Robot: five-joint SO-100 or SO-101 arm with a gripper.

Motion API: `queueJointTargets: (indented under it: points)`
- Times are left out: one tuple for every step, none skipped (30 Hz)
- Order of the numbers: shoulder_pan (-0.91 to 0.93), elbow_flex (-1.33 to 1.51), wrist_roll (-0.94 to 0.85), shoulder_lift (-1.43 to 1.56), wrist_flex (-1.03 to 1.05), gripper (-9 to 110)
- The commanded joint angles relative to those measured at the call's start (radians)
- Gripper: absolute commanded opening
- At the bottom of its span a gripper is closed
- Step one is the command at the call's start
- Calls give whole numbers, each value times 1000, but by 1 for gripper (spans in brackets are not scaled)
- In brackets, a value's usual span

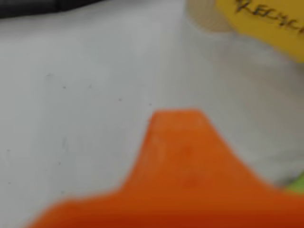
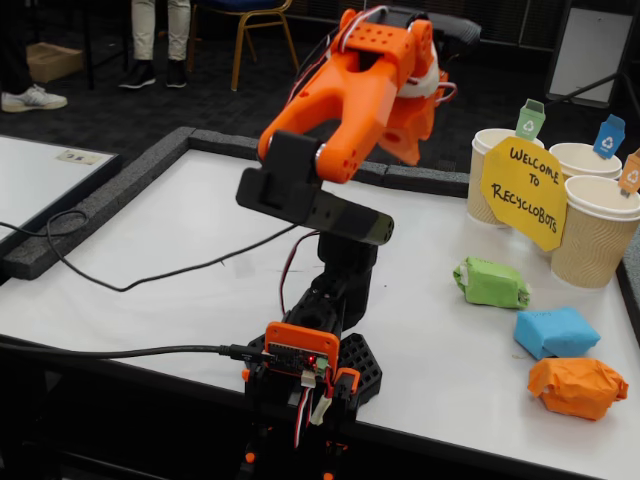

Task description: Sort rubbish by color.

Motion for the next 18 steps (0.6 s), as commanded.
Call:
queueJointTargets:
  points:
    - [97,-144,-9,3,-6,10]
    - [126,-144,-9,2,-11,10]
    - [153,-144,-9,2,-17,10]
    - [181,-144,-9,-2,-23,10]
    - [212,-144,-9,-8,-26,10]
    - [238,-144,-9,-17,-28,11]
    - [262,-144,-9,-29,-28,11]
    - [285,-144,-9,-44,-28,11]
    - [310,-144,-9,-63,-28,11]
    - [328,-144,-9,-80,-26,11]
    - [342,-144,-9,-95,-21,11]
    - [351,-144,-9,-109,-14,11]
    - [359,-144,-9,-118,-9,11]
    - [362,-146,-9,-126,-3,11]
    - [364,-147,-9,-130,2,10]
    - [365,-147,-9,-133,6,10]
    - [365,-149,-9,-138,11,10]
    - [365,-150,-9,-140,15,10]
